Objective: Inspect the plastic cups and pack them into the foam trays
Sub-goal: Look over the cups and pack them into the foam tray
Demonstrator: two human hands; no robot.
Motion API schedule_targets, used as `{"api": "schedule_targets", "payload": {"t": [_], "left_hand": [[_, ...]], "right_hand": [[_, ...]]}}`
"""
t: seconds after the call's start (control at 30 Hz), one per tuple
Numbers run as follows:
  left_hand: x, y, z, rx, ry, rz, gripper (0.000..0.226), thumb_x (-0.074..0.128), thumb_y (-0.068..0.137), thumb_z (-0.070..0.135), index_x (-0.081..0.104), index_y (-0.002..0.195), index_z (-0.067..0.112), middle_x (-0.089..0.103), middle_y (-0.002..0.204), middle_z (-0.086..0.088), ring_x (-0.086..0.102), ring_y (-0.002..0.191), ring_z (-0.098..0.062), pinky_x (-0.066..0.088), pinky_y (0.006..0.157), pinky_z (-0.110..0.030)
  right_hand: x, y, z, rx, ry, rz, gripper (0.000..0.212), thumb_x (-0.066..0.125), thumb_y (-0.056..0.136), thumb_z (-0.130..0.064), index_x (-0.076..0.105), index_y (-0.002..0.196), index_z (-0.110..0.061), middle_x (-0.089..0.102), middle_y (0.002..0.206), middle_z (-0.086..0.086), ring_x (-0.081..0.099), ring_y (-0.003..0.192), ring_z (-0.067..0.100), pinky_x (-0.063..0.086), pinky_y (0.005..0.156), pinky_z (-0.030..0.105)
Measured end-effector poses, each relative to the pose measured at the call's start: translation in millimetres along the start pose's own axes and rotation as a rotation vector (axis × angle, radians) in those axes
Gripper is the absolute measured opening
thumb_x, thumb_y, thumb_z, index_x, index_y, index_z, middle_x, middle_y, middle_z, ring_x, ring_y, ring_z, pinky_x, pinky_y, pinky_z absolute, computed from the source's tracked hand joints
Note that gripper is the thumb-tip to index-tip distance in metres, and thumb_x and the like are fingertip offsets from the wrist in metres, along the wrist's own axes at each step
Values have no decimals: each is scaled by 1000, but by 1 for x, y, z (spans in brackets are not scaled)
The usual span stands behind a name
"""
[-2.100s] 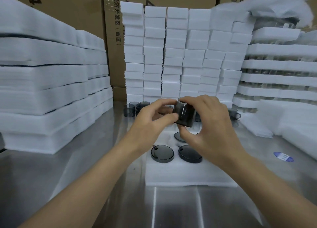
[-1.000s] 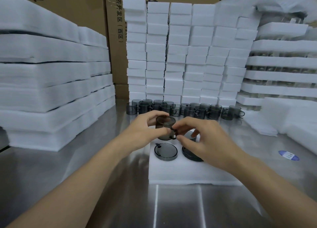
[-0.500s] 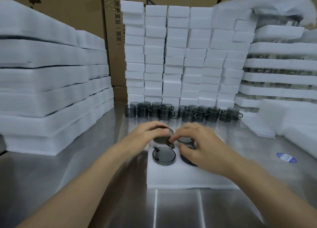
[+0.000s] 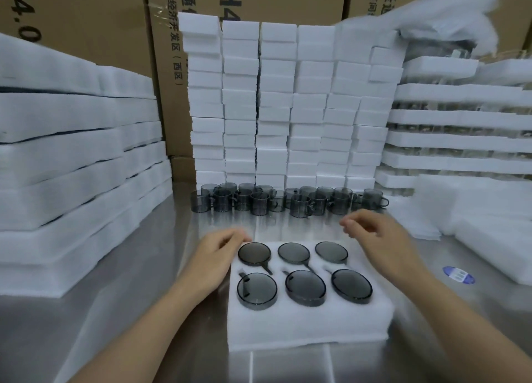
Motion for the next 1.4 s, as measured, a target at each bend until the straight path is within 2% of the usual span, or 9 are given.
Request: {"api": "schedule_targets", "payload": {"t": [0.1,0.23,0.37,0.53,0.77,1.0,1.1,1.27,1.4], "left_hand": [[2,0,1,5,-4,-24,42,47,102,61,81,95,38,80,92,10,73,87,-3,49,78,-28],[3,1,-3,-8,-2,-7,37,50,112,46,81,95,32,80,94,9,73,89,-6,51,83,-33],[3,0,-2,-23,4,-6,40,50,112,42,82,94,25,81,93,6,74,89,-12,55,87,-38],[3,0,2,-66,-3,-25,38,51,111,41,81,94,24,80,91,4,73,85,-9,54,80,-33],[1,5,-2,-161,-10,35,24,62,103,44,81,90,40,79,87,5,72,88,-8,51,82,-22],[1,5,-2,-187,-32,35,25,65,102,37,82,84,39,77,88,-9,70,91,-25,50,80,-30],[1,4,1,-194,-27,35,26,65,103,37,82,83,41,79,85,1,71,84,-17,50,80,-28],[1,2,5,-201,-13,61,26,65,103,37,81,84,45,79,85,14,69,86,-1,46,79,-16],[0,2,4,-199,28,57,24,63,104,40,80,87,46,78,82,13,70,85,-5,52,88,-29]], "right_hand": [[-1,8,61,226,-108,40,16,62,102,-14,75,100,-23,76,87,-4,72,87,21,53,76,34],[7,39,90,302,-282,68,16,61,98,-21,71,86,-26,72,69,-6,68,73,17,51,72,34],[10,74,107,326,-367,88,12,57,99,-22,67,104,-23,72,95,0,67,83,29,53,83,40],[8,115,139,415,-391,90,43,55,98,-22,50,141,-27,68,119,17,62,107,38,50,92,45],[6,150,159,358,-508,61,71,51,96,-12,32,155,-47,60,78,-4,52,68,14,38,56,34],[10,152,161,370,-516,132,61,50,95,-8,41,150,-33,63,86,6,56,75,28,40,64,38],[12,148,160,387,-537,154,40,52,95,-7,47,134,-14,64,95,17,57,87,37,44,74,43],[13,147,161,396,-580,149,27,53,95,-8,51,122,-12,67,105,20,54,90,37,40,74,41],[13,150,166,413,-589,156,35,54,95,-9,61,128,-17,70,108,18,54,88,35,40,74,37]]}}
Point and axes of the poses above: each hand's wrist, its own y-axis towards the middle knuckle, its own x-axis out of the palm, z = x × y, the point moved 3 cm from there along y, towards the middle knuckle
